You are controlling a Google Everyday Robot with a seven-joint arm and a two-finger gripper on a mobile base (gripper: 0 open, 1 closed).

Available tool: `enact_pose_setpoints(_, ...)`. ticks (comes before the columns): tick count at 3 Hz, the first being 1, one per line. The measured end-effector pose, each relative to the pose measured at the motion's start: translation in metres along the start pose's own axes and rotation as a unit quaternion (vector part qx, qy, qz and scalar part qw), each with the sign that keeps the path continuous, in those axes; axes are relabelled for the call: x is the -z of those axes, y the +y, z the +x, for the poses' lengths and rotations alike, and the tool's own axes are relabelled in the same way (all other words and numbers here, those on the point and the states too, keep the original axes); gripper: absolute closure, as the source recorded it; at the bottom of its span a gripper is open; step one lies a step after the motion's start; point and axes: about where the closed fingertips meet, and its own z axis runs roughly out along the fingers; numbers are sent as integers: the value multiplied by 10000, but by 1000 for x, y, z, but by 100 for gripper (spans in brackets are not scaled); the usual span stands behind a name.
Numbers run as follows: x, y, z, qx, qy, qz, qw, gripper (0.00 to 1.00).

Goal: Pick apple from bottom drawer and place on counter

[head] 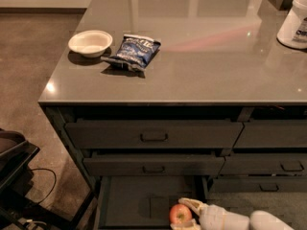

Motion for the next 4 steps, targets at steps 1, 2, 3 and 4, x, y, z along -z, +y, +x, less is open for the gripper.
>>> enact_pose_setpoints(1,29,44,-66,818,-243,213,9961,100)
enact_pose_setpoints(2,43,45,-86,970,-381,481,9934,100)
enact_pose_setpoints(3,43,45,-86,966,-382,480,9934,100)
enact_pose_setpoints(4,43,33,-96,1140,-352,501,9916,100)
